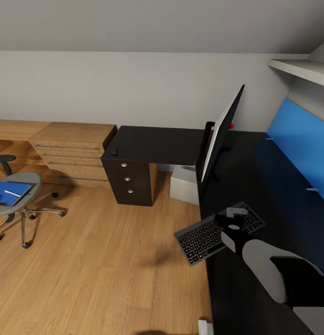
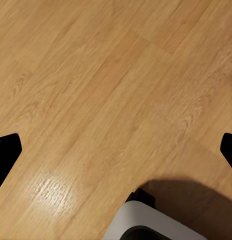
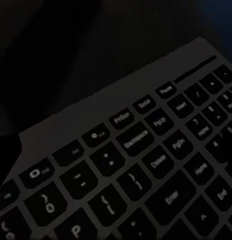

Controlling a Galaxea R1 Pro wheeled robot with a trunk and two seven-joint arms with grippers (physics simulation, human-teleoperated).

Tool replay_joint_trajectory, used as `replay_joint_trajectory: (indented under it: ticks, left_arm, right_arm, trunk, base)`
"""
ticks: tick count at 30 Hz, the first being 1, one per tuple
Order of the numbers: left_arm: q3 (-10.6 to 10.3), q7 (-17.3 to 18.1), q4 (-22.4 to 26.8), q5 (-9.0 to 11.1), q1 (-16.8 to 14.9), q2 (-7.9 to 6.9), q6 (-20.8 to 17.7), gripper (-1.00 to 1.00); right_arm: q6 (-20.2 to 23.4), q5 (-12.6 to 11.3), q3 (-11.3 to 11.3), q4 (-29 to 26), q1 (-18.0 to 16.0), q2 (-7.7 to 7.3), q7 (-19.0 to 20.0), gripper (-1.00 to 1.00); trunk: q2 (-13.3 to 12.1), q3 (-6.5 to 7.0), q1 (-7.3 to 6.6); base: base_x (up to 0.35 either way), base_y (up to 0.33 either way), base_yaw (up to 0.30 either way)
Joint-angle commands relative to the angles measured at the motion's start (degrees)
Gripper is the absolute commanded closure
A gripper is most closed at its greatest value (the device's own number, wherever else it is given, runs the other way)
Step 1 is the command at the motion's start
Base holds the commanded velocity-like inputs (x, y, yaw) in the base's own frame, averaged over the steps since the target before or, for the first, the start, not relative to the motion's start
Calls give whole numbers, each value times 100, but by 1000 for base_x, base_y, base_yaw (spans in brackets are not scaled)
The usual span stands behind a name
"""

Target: In the bedroom, organize the workspace by keeping the computer under the desk, ensuring the monitor is on the desk, placing the keyboard on the desk next to the monitor, placing the mouse on the desk next to the keyboard, moving the folder from the swivel chair onto the desk next to the mouse, stacking the notebook on top of the folder with the pen on top of the notebook, and positioning the swivel chair next to the desk.

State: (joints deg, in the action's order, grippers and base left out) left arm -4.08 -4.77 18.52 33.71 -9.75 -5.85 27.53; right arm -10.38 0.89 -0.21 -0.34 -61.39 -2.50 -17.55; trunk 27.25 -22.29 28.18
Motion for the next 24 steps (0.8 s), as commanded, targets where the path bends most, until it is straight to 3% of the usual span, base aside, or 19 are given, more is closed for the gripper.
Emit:
replay_joint_trajectory:
  ticks: [1, 24]
  left_arm:
    - [-43, -50, 3, 4, -4, -4, 17, -100]
    - [-45, -43, 2, -4, -4, -4, 24, -100]
  right_arm:
    - [-6, 9, -3, 8, -5, -2, -13, -100]
    - [42, 2, -40, 7, -5, -34, 7, -100]
  trunk:
    - [8, -8, 2]
    - [8, -8, 2]
  base:
    - [0, 0, 0]
    - [0, 0, 0]
